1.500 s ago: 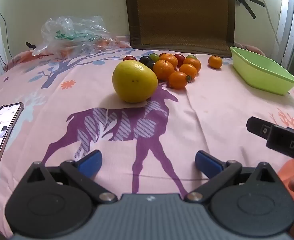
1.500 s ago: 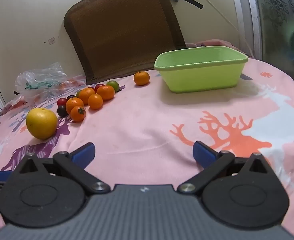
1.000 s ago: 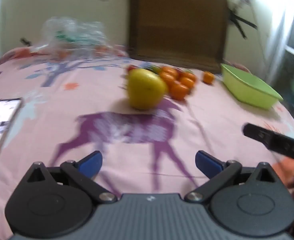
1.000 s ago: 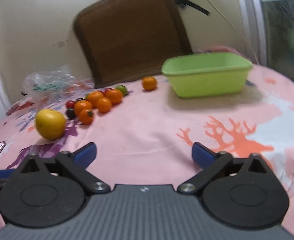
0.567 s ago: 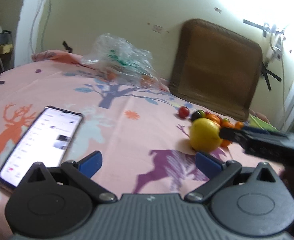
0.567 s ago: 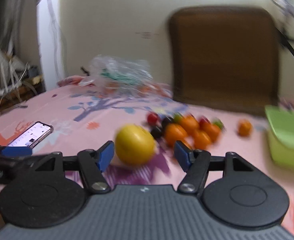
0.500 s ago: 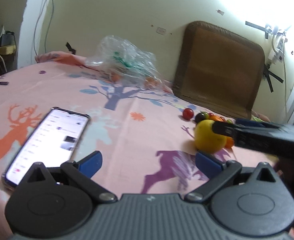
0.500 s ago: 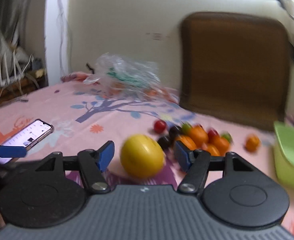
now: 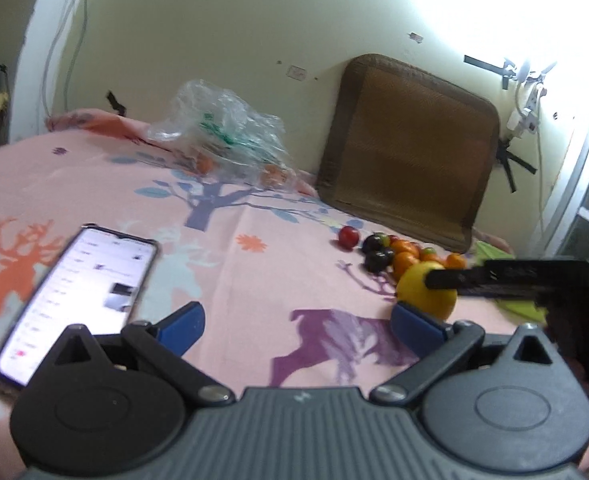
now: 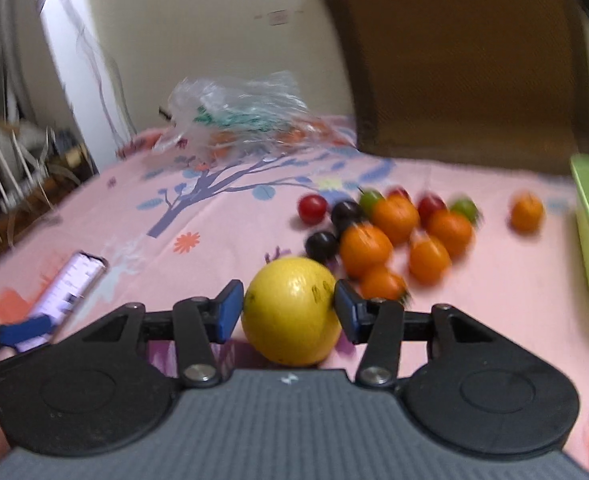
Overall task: Organize fruits
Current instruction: 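Reach the right gripper to the yellow grapefruit and close on it, then carry the grapefruit into the lime-green bowl and open the right gripper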
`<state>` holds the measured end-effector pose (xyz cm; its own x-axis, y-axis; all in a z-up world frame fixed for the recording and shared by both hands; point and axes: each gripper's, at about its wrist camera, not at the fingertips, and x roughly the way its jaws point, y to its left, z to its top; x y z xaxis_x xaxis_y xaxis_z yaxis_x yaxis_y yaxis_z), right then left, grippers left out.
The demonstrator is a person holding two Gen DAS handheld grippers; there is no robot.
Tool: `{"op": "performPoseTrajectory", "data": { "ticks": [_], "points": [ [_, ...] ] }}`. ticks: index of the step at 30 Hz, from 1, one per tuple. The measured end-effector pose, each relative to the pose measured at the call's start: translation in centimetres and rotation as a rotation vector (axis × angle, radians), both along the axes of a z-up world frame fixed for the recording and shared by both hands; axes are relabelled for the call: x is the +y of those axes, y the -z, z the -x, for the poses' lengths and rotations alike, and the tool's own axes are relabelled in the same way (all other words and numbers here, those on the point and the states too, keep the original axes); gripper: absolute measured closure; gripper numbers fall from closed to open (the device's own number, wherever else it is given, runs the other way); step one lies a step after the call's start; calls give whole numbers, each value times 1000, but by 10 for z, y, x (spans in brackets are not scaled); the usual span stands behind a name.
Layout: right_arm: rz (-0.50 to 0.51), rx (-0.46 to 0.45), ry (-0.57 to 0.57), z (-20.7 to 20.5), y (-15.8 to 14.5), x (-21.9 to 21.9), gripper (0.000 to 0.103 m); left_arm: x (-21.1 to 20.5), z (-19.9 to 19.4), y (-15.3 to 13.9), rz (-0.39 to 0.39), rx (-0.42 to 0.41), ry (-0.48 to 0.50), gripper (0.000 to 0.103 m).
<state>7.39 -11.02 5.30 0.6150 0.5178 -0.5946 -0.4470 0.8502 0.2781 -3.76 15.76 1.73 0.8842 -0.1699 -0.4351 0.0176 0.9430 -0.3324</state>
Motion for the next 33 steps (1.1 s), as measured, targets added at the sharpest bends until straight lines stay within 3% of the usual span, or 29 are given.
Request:
{"op": "performPoseTrajectory", "data": {
  "ticks": [3, 6, 14, 18, 24, 26, 28, 30, 31, 32, 33],
  "points": [
    [-109, 40, 97, 12, 0, -32, 58, -5, -12, -3, 40, -1, 50, 0],
    [-145, 37, 194, 23, 0, -50, 61, -16, -28, -7, 66, -8, 110, 0],
    [-64, -19, 318, 35, 8, -73, 59, -66, -77, -6, 85, 32, 275, 0],
    [-62, -65, 276, 39, 10, -82, 58, -84, -93, -5, 85, 55, 334, 0],
    [48, -180, 170, 44, 4, -64, 35, -102, -117, -5, 114, 111, 389, 2],
    [93, -204, 118, 41, 6, -54, 27, -109, -119, -5, 94, 113, 407, 9],
    [150, -233, 68, 39, 11, -41, 27, -116, -123, -3, 73, 131, 416, 15],
    [198, -255, 16, 33, 17, -25, 27, -124, -131, 3, 62, 174, 428, 36],
    [209, -255, 3, 29, 20, -19, 28, -126, -134, 7, 76, 201, 444, 41],
    [219, -237, -8, 22, 25, -14, 35, -127, -133, 6, 84, 203, 431, 42],
    [236, -245, 7, 21, 26, -13, 36, -130, -131, 3, 75, 204, 427, 42]
  ]
}}
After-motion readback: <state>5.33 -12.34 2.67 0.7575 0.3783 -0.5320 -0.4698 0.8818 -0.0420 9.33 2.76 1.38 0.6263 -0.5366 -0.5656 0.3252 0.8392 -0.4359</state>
